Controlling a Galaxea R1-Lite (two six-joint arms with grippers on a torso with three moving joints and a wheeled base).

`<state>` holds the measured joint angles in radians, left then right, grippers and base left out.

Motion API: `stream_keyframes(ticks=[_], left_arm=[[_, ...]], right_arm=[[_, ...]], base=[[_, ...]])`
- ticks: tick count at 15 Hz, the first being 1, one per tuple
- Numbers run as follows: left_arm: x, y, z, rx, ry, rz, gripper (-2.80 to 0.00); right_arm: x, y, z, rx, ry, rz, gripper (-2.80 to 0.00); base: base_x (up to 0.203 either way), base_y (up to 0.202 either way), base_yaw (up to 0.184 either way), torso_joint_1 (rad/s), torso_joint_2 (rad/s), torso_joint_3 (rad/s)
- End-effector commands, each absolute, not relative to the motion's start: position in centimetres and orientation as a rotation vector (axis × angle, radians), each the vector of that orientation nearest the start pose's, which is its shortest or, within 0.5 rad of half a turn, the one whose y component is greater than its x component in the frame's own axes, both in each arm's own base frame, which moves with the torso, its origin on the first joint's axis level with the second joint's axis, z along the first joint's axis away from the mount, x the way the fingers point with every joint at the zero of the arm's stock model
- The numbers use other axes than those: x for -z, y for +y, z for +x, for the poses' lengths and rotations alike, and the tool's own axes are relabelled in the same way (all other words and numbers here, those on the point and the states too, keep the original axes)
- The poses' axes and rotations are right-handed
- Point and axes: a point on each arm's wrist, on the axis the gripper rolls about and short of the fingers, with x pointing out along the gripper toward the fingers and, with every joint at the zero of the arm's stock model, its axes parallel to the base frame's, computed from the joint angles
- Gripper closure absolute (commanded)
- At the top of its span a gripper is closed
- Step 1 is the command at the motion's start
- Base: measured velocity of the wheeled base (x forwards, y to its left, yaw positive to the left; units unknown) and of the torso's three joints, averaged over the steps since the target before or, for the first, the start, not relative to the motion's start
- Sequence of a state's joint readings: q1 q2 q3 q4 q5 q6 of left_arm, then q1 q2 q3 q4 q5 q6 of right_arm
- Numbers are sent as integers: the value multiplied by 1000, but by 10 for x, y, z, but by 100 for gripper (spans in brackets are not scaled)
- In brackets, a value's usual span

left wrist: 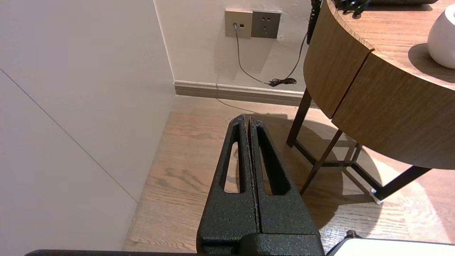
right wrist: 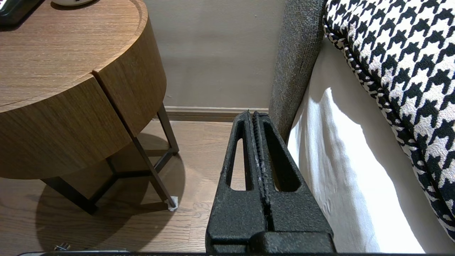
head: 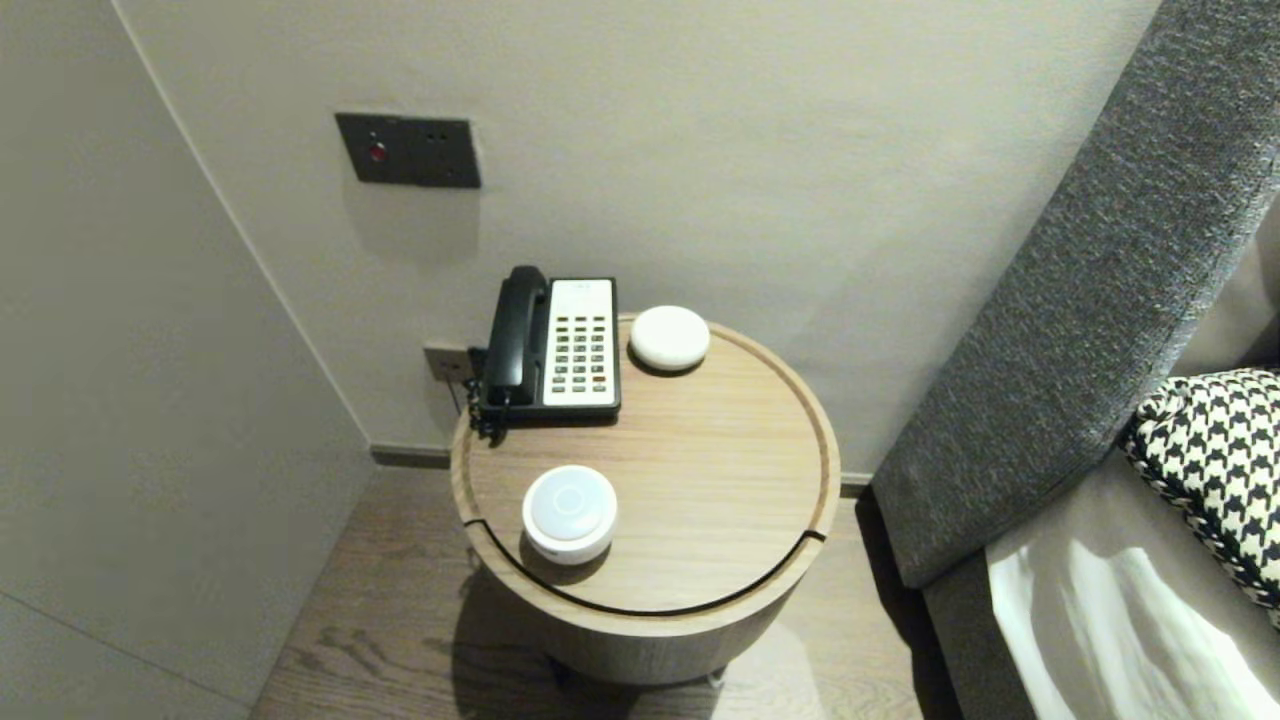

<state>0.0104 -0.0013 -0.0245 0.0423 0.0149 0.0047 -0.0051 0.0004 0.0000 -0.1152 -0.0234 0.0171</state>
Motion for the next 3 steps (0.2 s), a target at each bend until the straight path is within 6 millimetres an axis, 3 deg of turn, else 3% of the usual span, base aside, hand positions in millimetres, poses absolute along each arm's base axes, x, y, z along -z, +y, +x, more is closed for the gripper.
stream_keyframes(ticks=[1,3], left_arm=[[-78,0,-25,-26,18,5,0],[-78,0,-25,-26,18,5,0]], right_arm=[[-76,0,-20,29,-74,18,0],[-76,0,-20,28,-75,18,0]], base=[[0,0,0,0,0,0],[0,0,0,0,0,0]])
